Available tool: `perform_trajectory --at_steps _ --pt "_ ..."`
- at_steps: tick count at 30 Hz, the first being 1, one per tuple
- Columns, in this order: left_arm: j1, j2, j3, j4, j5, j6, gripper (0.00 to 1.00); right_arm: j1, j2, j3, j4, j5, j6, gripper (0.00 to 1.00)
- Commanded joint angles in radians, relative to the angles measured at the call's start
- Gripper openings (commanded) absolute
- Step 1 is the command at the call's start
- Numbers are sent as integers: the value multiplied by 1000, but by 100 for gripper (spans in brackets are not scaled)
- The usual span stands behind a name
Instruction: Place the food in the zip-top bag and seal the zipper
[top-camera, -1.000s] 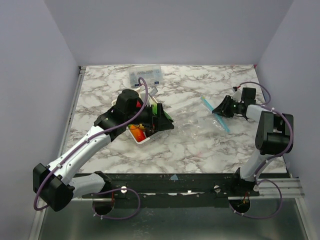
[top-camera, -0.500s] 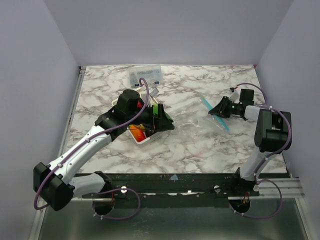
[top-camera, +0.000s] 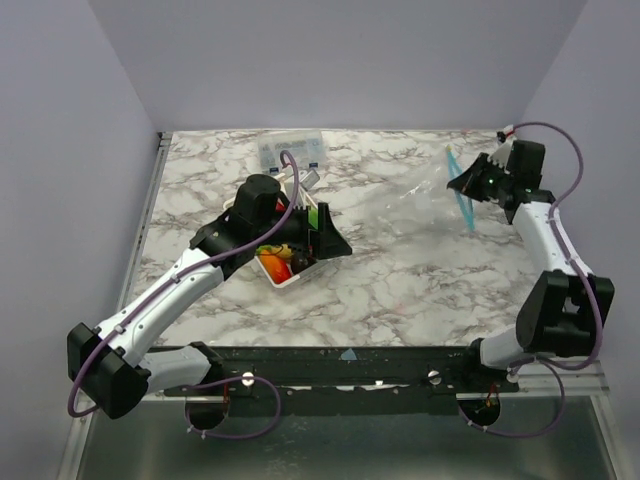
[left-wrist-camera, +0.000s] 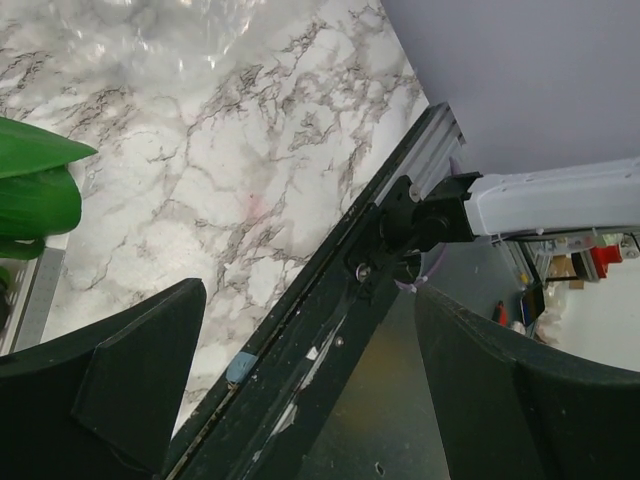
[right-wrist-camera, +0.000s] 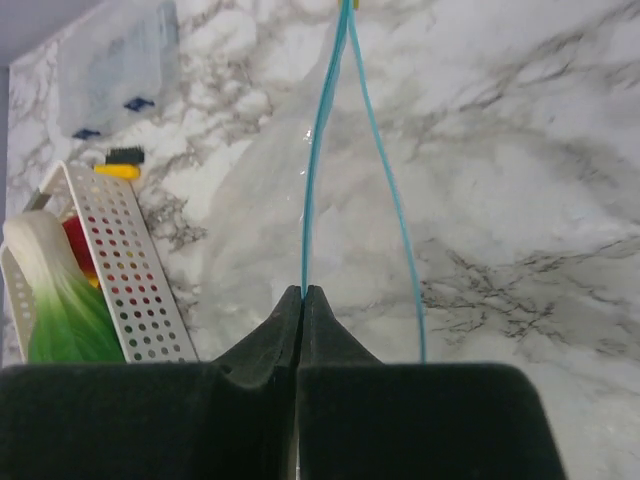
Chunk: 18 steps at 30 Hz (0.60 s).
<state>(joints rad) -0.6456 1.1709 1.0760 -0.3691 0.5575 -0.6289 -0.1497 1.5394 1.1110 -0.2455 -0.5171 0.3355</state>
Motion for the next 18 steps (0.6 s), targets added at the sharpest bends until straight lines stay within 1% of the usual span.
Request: perform_trajectory --at_steps 1,5,8,11,16,18 --pt "-7 -13 41 -4 -19 1 86 6 -170 119 -155 244 -41 0" --pt "-8 -12 57 -4 -27 -8 85 39 -267 175 -202 357 -65 0" --pt "-8 -5 64 9 -34 -23 84 136 -292 152 -192 386 -88 0" --pt "-7 -1 51 43 -39 -62 83 268 -289 52 -143 403 -81 0" --pt "-8 13 17 88 -36 -128 82 327 -291 -216 123 189 88 0" --pt "-7 25 6 93 -42 -146 81 331 -280 -285 210 118 137 0"
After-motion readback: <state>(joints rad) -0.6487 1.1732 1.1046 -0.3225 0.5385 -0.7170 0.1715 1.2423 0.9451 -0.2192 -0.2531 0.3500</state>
